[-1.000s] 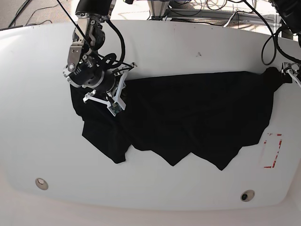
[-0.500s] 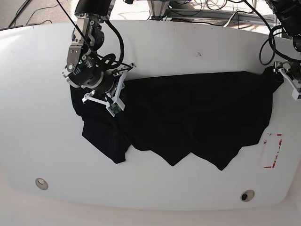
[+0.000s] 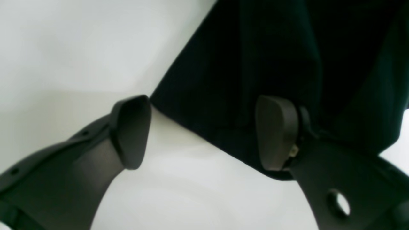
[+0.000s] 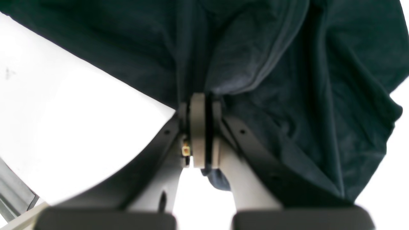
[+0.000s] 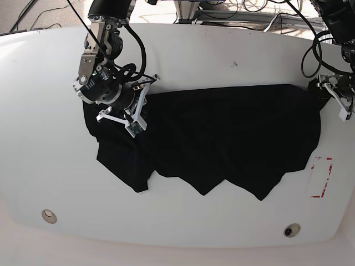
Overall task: Layout the t-shirt on the table in an organized manner, then fold the t-shirt properly
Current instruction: 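Lift the held corner with the right gripper, left gripper holding opposite corner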
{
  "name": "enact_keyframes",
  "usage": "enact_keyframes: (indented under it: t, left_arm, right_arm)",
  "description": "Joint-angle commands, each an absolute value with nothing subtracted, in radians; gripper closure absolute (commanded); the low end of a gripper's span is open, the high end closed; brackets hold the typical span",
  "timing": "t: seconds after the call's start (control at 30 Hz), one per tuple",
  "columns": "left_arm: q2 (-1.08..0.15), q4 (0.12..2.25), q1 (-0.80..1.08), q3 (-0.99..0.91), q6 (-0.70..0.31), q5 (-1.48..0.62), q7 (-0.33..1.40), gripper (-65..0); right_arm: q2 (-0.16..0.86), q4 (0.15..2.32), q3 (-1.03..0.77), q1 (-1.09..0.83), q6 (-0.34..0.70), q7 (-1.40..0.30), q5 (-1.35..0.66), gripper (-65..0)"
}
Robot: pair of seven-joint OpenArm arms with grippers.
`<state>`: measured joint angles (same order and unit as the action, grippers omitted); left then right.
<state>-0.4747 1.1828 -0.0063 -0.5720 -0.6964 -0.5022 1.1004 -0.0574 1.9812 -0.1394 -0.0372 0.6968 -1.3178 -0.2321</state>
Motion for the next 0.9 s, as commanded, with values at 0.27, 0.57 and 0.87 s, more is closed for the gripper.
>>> enact_keyframes:
  t: [0.27, 0.57, 0.87]
  left_arm:
    - [-0.470, 1.190, -0.013, -0.559, -0.698, -0.515, 1.101, -21.8]
    - [-0.469, 1.196, -0.015, -0.561, -0.698, -0.516, 1.099, -5.6]
    - [-0.470, 1.293, -0.044, -0.596, -0.698, -0.519, 1.113, -3.2]
  right_arm:
    - [-0.056, 1.995, -0.142, -0.022, 0.698, -1.276, -0.234, 0.0]
    - [-0.056, 1.995, -0.142, -0.021, 0.698, -1.274, -0.234, 0.0]
    - [-0.056, 2.003, -0.143, 0.015, 0.698, -1.274, -0.232, 0.0]
